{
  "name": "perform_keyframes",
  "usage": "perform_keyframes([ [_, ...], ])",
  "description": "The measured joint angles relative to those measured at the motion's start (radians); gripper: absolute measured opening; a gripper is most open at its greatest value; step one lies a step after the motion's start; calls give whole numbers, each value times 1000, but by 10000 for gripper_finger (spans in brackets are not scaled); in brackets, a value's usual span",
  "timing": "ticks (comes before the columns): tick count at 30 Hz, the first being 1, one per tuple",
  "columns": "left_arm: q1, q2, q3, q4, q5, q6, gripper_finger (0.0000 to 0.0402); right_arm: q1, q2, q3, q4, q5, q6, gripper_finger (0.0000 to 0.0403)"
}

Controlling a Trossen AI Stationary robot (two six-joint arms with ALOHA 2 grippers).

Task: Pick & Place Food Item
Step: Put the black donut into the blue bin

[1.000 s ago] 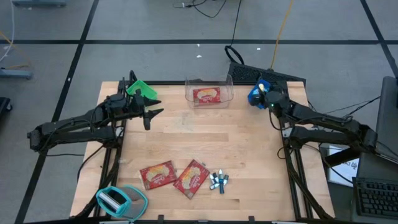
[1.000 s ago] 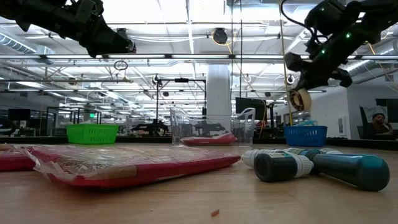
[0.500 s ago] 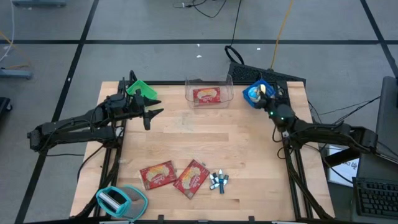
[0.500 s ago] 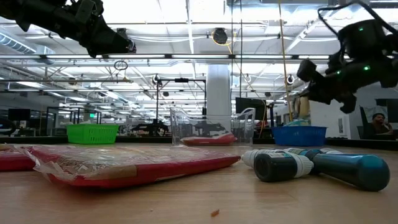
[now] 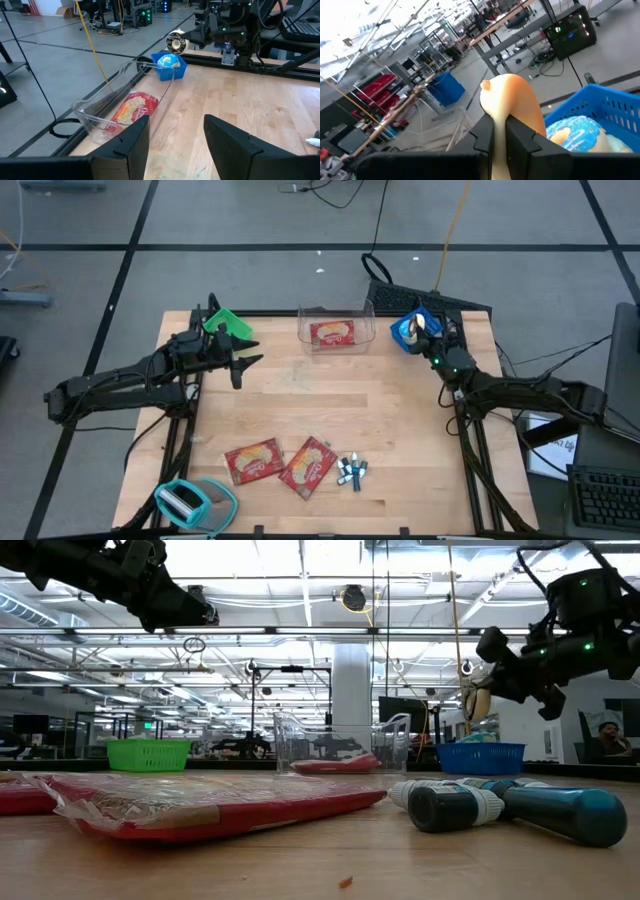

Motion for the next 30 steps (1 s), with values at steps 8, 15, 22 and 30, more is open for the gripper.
perform_keyframes([
  [8, 0, 0, 0, 0, 0, 0, 186, -3, 133, 2, 11, 81, -51, 20],
  [15, 0, 0, 0, 0, 0, 0, 186, -3, 152, 3, 15, 81, -148, 20],
  [22, 0, 0, 0, 0, 0, 0, 186, -3, 147, 3, 20, 80, -178, 66],
  [30, 0, 0, 0, 0, 0, 0, 186, -3, 147, 3, 27, 80, -261, 155],
])
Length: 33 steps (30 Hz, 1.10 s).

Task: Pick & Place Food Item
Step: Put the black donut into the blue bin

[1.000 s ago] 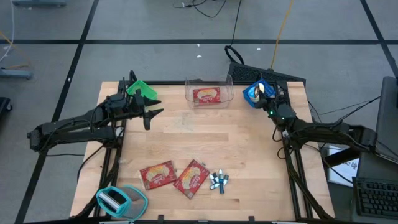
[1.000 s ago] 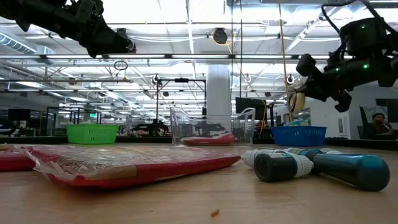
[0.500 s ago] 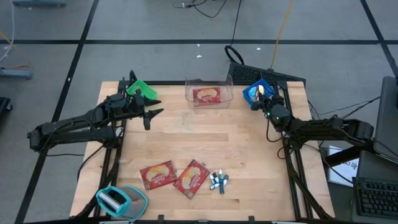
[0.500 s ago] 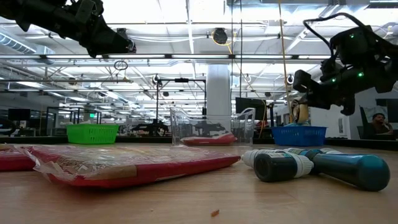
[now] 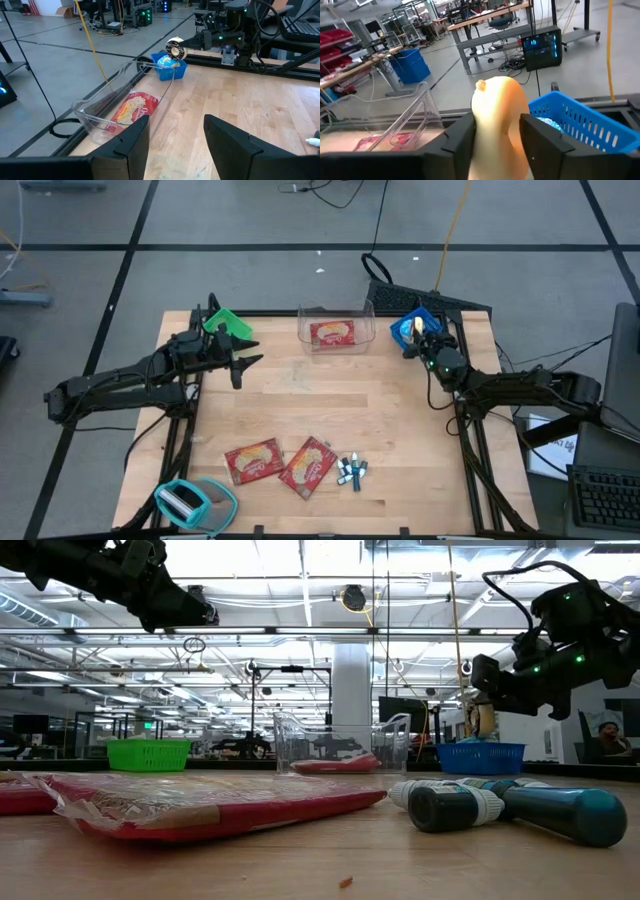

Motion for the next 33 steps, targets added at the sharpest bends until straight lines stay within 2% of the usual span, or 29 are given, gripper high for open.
perform_keyframes([
  [4, 0, 0, 0, 0, 0, 0, 186, 0, 0, 0, -1, 0, -34, 174],
  [11, 0, 0, 0, 0, 0, 0, 186, 0, 0, 0, -4, 3, -72, 165],
  [19, 0, 0, 0, 0, 0, 0, 186, 1, 0, 0, 145, -2, -178, 166],
  [25, 0, 0, 0, 0, 0, 0, 186, 2, 0, 0, 148, -9, -216, 176],
  [28, 0, 0, 0, 0, 0, 0, 186, 2, 1, 0, 138, -94, -246, 178],
  [33, 0, 0, 0, 0, 0, 0, 186, 2, 0, 41, 99, -311, -268, 174],
])
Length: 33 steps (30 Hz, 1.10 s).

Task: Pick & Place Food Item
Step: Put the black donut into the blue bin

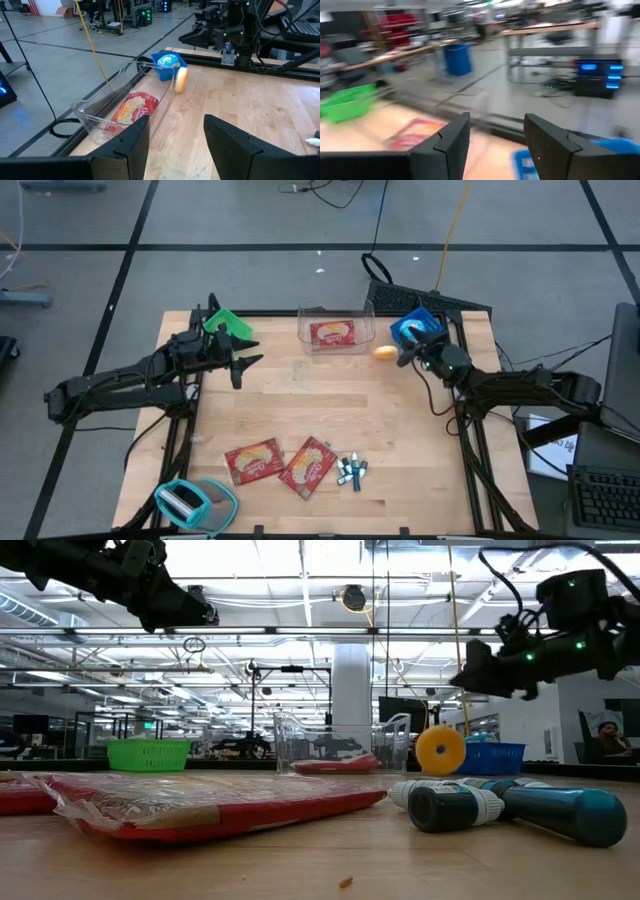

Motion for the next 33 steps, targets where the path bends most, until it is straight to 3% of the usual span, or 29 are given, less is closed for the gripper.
perform_keyframes([
  [3, 0, 0, 0, 0, 0, 0, 186, 22, 0, 83, -162, -101, -27, 177],
  [8, 0, 0, 0, 0, 0, 0, 186, 85, 26, 322, -680, -115, -121, 196],
  [12, 0, 0, 0, 0, 0, 0, 186, 85, 82, 516, -1065, -169, -18, 205],
  [16, 0, 0, 0, 0, 0, 0, 186, 86, 166, 643, -1312, -232, 8, 205],
  [22, 0, 0, 0, 0, 0, 0, 186, 83, 308, 690, -1455, -279, -18, 204],
  [33, 0, 0, 0, 0, 0, 0, 186, 77, 513, 692, -1436, -293, 4, 188],
])
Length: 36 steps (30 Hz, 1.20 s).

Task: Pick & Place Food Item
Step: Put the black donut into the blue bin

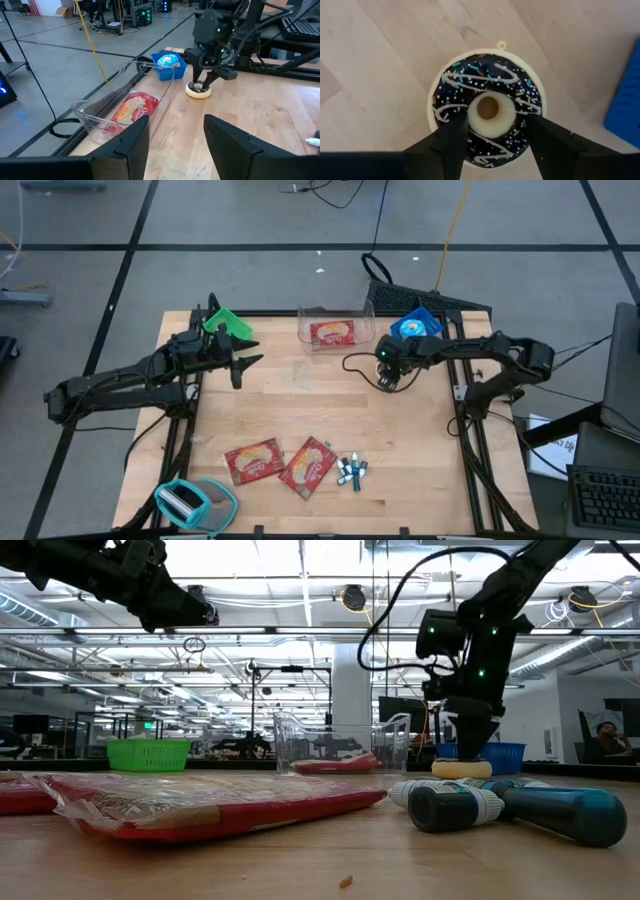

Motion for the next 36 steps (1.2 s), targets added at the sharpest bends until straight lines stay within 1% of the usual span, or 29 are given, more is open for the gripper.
perform_keyframes([
  [2, 0, 0, 0, 0, 0, 0, 186, -1, 20, 1, 10, 0, 1, 186],
  [7, 0, 0, 0, 0, 0, 0, 186, -1, 19, 0, 27, 0, 0, 170],
  [13, 0, 0, 0, 0, 0, 0, 186, -21, -41, -3, 26, -1, -6, 136],
  [17, 0, 0, 0, 0, 0, 0, 186, -32, -84, -3, 27, -4, 53, 127],
  [19, 0, 0, 0, 0, 0, 0, 186, -50, -102, -3, 9, -39, 112, 126],
  [23, 0, 0, 0, 0, 0, 0, 186, -110, -105, -4, -46, -189, 219, 125],
  [28, 0, 0, 0, 0, 0, 0, 186, -156, -102, -56, -2, -206, 311, 125],
  [32, 0, 0, 0, 0, 0, 0, 186, -179, -103, -102, 72, -211, 370, 125],
  [36, 0, 0, 0, 0, 0, 0, 186, -184, -105, -109, 88, -213, 366, 126],
])
